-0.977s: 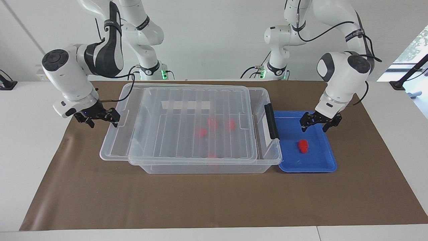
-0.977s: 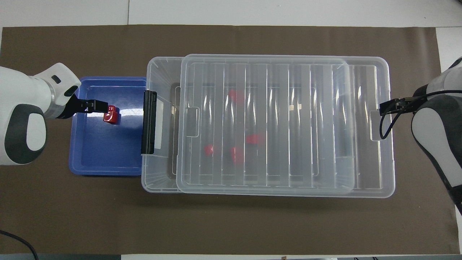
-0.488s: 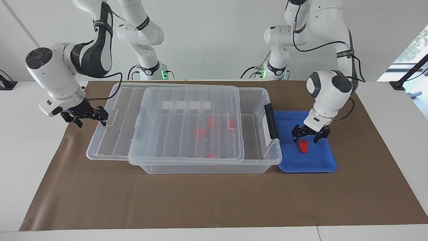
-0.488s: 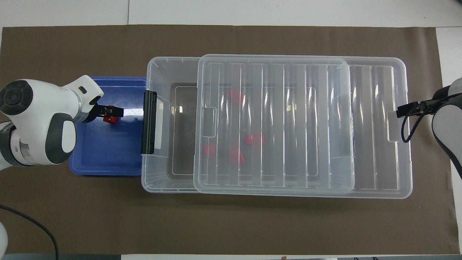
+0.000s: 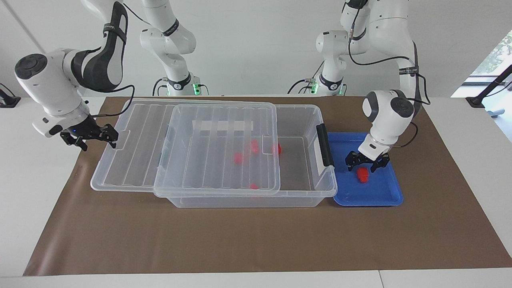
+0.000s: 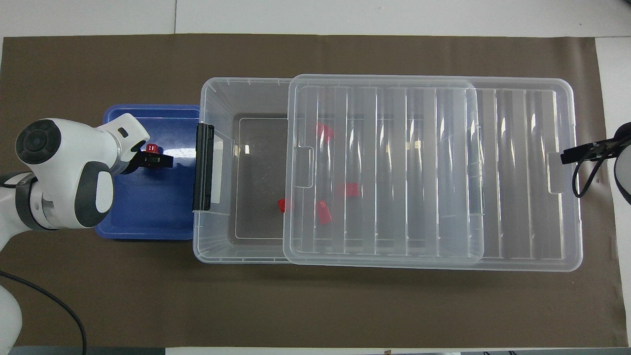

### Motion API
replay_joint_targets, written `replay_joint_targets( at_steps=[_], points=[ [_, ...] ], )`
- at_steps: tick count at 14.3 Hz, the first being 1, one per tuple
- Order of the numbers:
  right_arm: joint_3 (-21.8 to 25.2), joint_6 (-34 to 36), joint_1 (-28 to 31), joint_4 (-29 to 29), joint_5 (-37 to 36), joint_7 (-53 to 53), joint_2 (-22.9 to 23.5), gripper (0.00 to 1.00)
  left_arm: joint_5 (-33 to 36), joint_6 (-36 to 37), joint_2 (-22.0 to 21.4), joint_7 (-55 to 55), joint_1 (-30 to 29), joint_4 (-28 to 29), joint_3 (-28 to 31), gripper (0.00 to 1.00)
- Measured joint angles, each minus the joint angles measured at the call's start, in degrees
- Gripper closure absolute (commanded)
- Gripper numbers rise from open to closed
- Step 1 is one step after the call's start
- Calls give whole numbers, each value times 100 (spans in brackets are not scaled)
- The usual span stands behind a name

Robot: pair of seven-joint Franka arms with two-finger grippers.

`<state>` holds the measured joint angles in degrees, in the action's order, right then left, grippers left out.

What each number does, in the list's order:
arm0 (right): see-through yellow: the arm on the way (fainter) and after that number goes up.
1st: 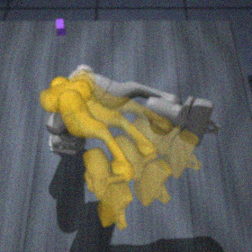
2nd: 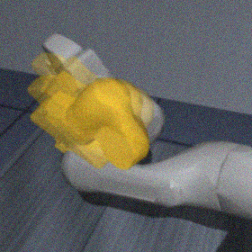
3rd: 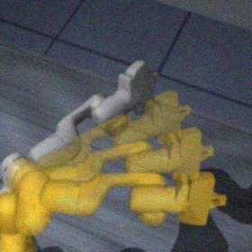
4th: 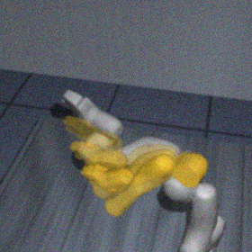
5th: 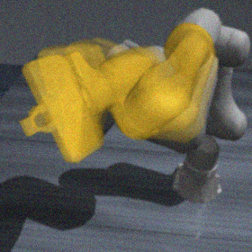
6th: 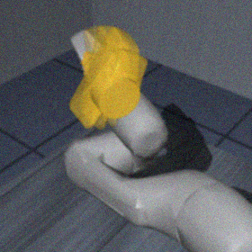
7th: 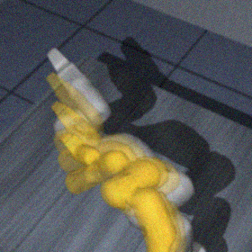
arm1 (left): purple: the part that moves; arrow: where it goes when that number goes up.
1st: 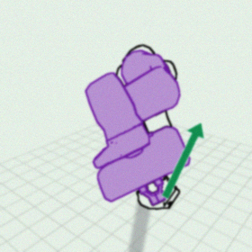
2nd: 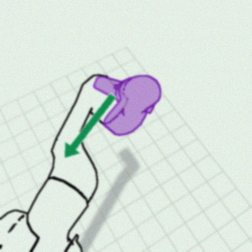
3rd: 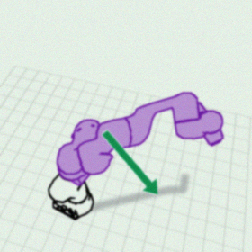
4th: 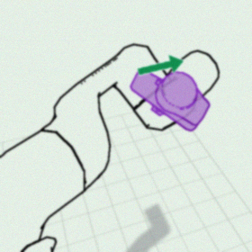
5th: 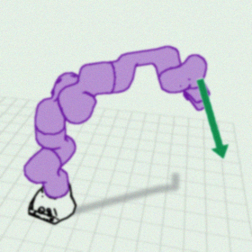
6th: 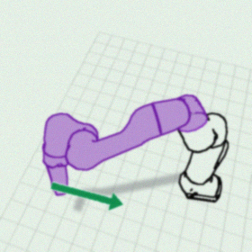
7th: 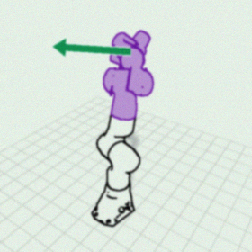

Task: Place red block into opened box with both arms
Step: 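Lift the red die with the left gripper toward the opened box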

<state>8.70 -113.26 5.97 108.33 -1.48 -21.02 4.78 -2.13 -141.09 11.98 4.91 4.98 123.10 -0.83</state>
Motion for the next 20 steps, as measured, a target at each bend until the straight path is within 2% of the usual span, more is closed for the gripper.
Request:
replay_joint_targets(
  at_steps=[1,9,11,15,17,20],
  points=[
    [33,0,0,-5,0,-66,0,0,0,-104,10,0,-5,9,8,100],
    [287,0,5,-29,0,-442,0,0,0,-149,-96,1,-9,55,23,100],
    [318,0,5,-32,0,-538,0,0,0,207,-399,1,-3,-19,21,100],
    [404,0,11,-35,0,-682,0,0,0,1414,-1211,-61,144,-362,-14,100],
    [410,0,15,-36,0,-695,0,0,0,1834,-1556,-286,407,-499,-25,100],
    [411,0,15,-36,0,-695,0,0,167,2165,-1713,-806,1120,-656,-63,100]
  ],
)
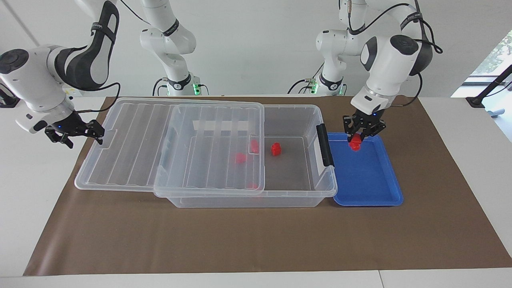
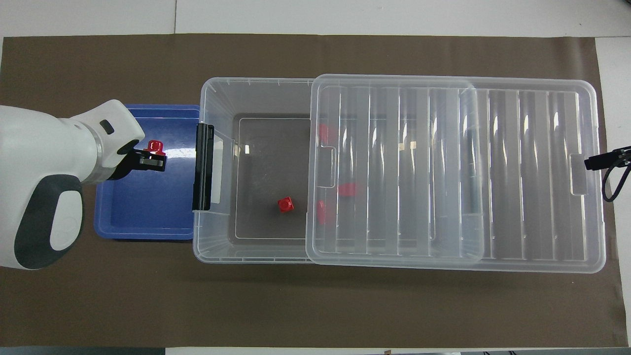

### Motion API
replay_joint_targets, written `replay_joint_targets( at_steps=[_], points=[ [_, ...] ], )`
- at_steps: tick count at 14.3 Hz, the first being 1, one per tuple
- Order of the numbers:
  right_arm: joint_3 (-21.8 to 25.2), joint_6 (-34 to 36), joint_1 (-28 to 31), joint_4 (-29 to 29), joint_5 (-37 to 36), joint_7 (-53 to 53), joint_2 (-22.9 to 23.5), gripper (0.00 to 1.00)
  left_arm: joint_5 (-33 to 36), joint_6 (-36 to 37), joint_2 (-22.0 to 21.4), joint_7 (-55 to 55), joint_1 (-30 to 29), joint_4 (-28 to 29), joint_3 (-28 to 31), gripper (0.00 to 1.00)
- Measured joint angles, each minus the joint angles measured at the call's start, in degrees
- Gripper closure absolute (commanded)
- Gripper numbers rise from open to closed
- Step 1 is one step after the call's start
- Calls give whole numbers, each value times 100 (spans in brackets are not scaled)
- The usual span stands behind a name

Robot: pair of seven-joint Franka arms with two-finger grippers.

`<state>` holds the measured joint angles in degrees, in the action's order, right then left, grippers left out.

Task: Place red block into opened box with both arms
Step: 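Lift the red die with the left gripper toward the opened box, then lower the red die into the box and open the left gripper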

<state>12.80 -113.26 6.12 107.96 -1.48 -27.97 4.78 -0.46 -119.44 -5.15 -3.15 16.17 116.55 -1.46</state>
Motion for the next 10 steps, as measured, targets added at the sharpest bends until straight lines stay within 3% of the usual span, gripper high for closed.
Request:
replay_joint_targets(
  at_steps=[4,10],
  points=[
    [34,0,2,0,0,-43,0,0,159,-39,137,-1105,836,-202,-59,100],
    [104,0,2,-20,0,-112,0,0,166,-751,1126,-1977,1314,-539,-68,100]
  ],
)
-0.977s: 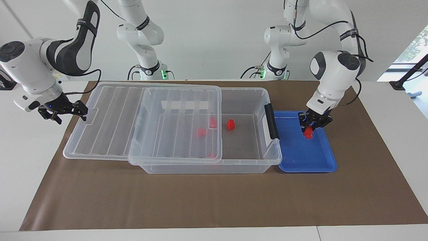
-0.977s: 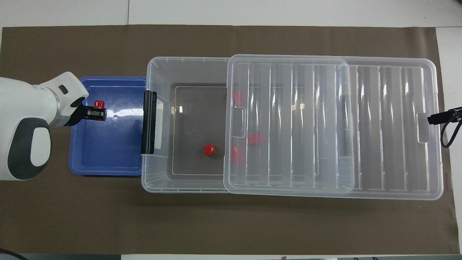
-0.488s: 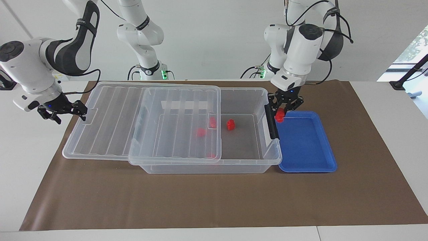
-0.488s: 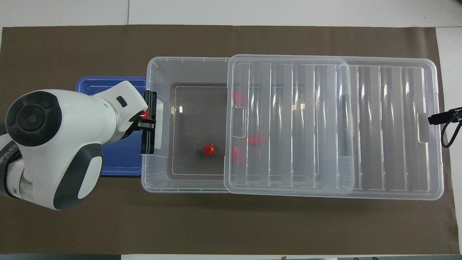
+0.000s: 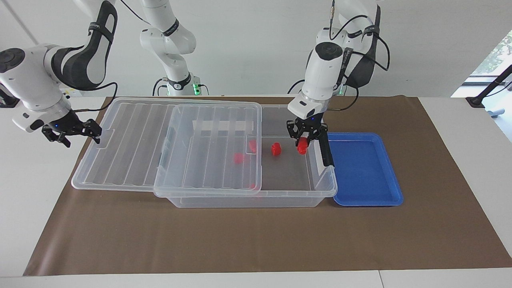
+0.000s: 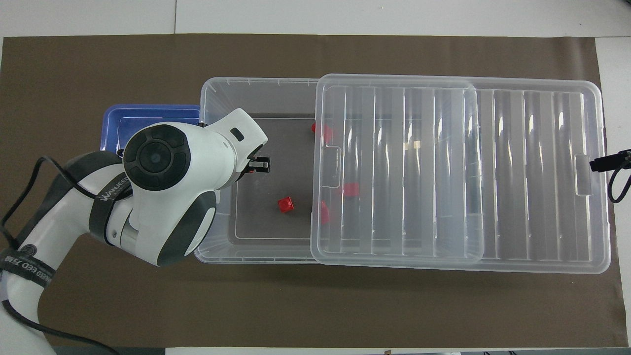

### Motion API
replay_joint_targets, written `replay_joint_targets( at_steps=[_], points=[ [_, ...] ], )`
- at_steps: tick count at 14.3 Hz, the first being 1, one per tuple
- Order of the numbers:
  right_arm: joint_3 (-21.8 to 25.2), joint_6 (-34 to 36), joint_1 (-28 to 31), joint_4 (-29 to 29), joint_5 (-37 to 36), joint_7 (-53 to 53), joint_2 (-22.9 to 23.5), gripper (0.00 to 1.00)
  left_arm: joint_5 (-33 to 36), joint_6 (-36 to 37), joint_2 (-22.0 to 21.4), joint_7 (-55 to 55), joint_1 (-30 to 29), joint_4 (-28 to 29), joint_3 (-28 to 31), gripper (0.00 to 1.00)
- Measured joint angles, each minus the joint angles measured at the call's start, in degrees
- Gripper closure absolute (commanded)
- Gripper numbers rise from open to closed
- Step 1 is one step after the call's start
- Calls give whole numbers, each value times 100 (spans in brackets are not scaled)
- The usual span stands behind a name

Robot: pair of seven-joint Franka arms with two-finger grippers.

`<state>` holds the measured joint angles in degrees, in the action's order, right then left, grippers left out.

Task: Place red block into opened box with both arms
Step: 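Lower the red die into the box and open the left gripper, then withdraw the left gripper to rest while the right gripper holds the lid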

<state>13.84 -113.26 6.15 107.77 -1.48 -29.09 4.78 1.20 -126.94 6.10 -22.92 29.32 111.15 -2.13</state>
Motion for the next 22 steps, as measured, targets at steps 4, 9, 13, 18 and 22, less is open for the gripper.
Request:
replay_joint_targets(
  at_steps=[4,9,13,18,22],
  points=[
    [-4,192,0,-248,0,-23,0,0,0,-639,580,-128,13,-12,3,100],
    [-146,689,-6,-700,2,-23,-1,0,0,-1112,1139,-313,16,-31,5,100],
    [-157,713,-4,-728,2,-22,0,18,0,-1525,1465,-330,16,-32,13,100],
    [12,711,3,-723,-12,-173,4,100,0,-1621,1490,-348,8,-57,41,0],
    [126,538,17,-583,-12,-265,19,100,0,-1322,1179,-364,-5,-160,44,0]
  ],
)
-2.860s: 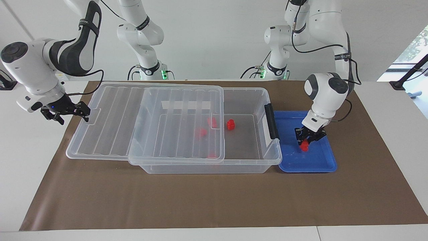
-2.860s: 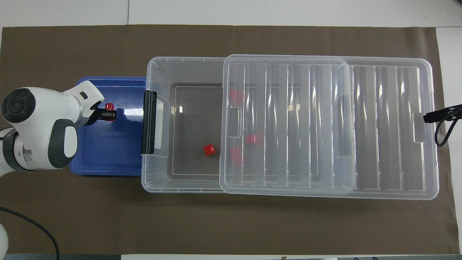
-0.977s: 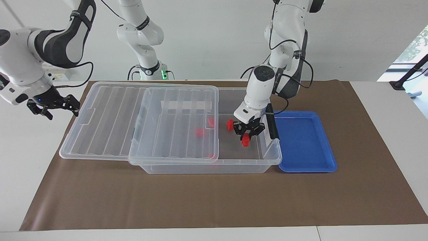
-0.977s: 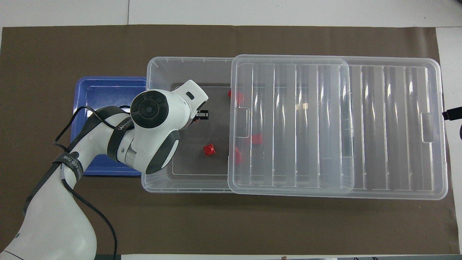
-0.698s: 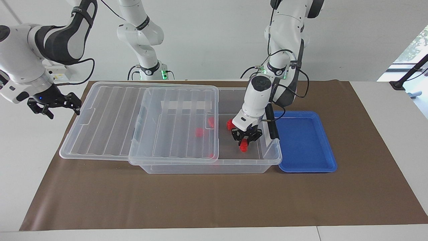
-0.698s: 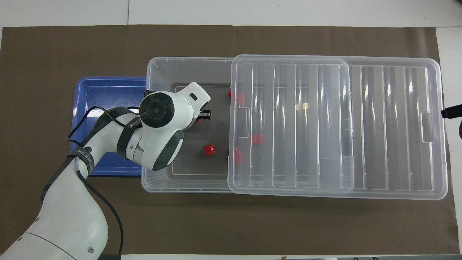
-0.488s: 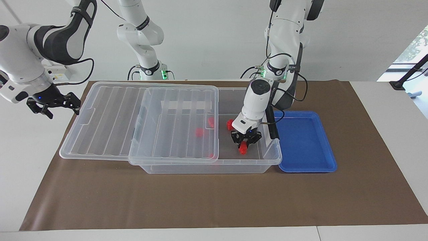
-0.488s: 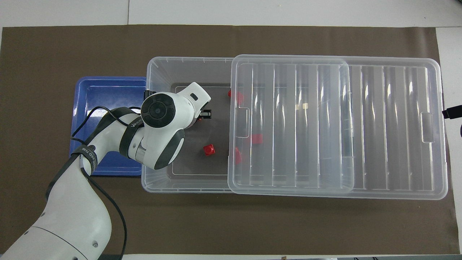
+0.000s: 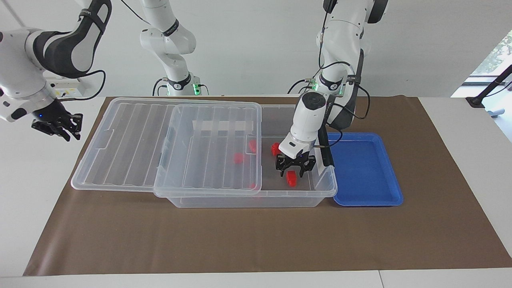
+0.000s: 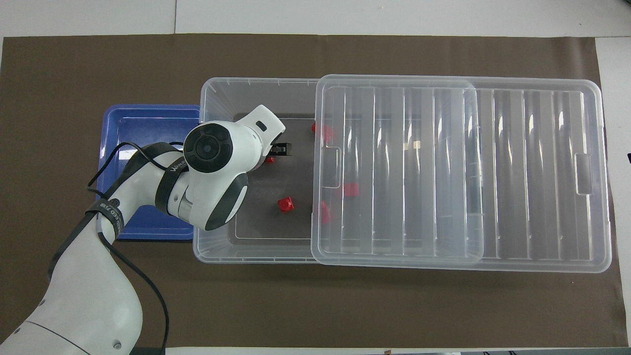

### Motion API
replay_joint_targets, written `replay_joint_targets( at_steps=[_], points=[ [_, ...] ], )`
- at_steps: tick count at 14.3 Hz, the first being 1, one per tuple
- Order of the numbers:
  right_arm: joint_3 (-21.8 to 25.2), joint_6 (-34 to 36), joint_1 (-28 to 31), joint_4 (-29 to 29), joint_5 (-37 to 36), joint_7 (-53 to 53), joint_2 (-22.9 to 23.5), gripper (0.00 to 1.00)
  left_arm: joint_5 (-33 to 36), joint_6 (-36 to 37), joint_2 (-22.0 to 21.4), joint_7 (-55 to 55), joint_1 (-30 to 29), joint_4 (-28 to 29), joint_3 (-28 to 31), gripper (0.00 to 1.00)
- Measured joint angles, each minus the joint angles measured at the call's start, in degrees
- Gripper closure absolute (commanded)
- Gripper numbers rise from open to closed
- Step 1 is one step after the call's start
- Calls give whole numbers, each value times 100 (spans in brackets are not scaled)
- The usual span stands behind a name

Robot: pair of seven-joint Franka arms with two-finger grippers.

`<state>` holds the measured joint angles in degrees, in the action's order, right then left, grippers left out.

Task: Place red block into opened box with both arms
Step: 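Withdraw the left gripper to rest while the right gripper holds the lid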

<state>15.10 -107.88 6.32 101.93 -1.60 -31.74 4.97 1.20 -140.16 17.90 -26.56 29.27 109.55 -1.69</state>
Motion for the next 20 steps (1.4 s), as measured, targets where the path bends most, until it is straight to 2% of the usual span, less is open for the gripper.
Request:
replay_joint_targets(
  at_steps=[6,9,15,20],
  points=[
    [40,-248,-1,362,2,13,7,100,0,1882,-1340,-2,-20,-69,3,0],
    [-87,-249,-12,385,2,136,4,100,5,2514,-1790,5,-239,-60,68,0],
    [-408,-248,-22,395,1,650,1,100,7,2802,-1904,962,-1263,-77,130,0],
    [-577,-248,-22,401,1,964,1,100,-9,3565,-1927,2039,-1887,-656,146,0]
  ],
)
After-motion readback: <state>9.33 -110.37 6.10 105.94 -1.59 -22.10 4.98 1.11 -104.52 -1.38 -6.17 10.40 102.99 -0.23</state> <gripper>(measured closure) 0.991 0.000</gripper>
